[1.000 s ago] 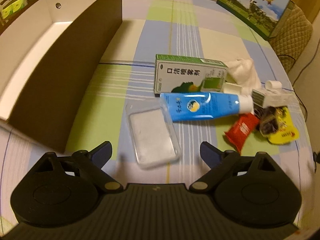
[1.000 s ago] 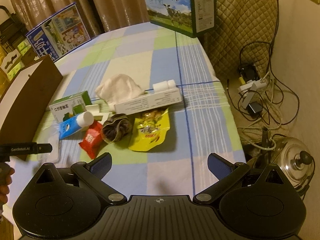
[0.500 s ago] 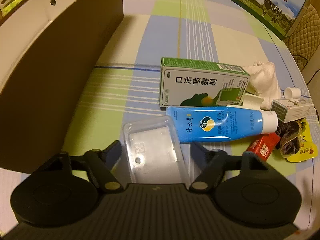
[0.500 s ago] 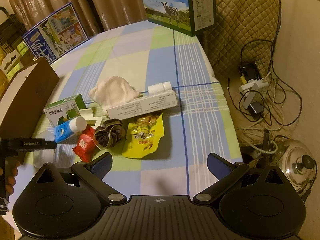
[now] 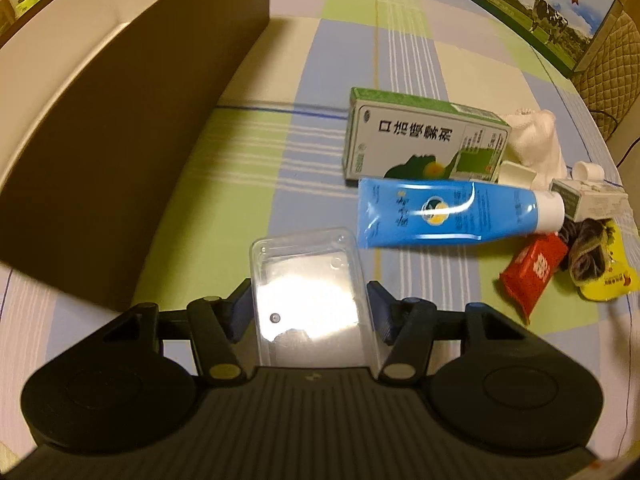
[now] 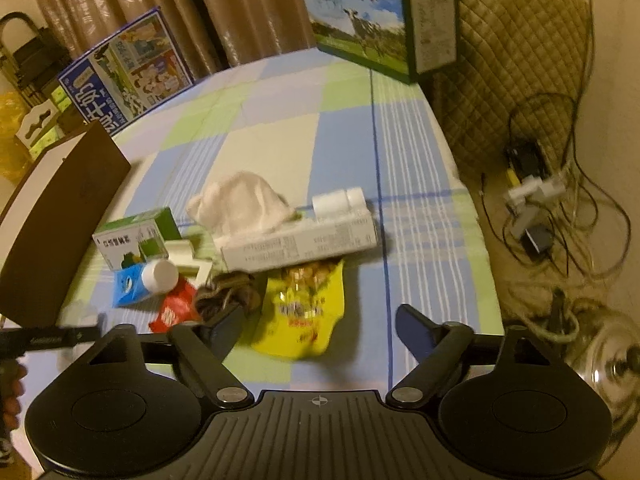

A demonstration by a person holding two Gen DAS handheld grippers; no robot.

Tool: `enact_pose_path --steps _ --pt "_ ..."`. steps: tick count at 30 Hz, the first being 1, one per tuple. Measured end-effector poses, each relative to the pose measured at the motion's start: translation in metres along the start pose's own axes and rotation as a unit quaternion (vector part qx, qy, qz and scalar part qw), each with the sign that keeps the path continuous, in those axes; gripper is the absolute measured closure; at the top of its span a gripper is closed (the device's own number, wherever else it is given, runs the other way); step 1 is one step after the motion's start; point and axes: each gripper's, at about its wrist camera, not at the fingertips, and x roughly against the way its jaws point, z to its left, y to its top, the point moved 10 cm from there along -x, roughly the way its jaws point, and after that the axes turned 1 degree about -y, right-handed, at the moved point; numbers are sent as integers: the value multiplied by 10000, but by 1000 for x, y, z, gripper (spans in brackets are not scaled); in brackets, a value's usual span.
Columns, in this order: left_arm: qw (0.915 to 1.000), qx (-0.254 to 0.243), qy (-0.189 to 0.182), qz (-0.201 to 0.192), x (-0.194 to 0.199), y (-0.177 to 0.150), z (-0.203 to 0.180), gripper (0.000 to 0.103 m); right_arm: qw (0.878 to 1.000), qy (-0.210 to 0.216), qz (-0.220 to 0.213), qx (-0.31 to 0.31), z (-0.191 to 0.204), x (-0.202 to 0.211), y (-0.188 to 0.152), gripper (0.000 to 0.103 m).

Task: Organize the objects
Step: 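Grasp the clear plastic container with the left tool while the right tool grasps the white medicine box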

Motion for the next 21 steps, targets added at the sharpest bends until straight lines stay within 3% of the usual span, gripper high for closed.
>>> enact_pose_path --steps 3,5,9,13,16,21 --pt "10000 42 23 -32 8 -4 6 49 9971 -58 -302 691 2 -7 13 40" --pt "9999 88 28 -44 13 -6 9 49 9872 -186 -520 1498 7 -13 18 41" --pt "9998 191 60 -66 21 -7 15 49 9496 -191 -626 3067 23 -29 13 43" --pt "9995 290 81 -81 25 -7 20 49 9087 -142 -498 4142 31 -50 -1 49" --pt "9992 369 102 -90 29 -8 23 49 8836 -157 -388 4663 32 -63 -10 51" --pt "9984 535 143 -101 33 -11 28 49 8522 -168 -434 5211 44 -76 -14 52"
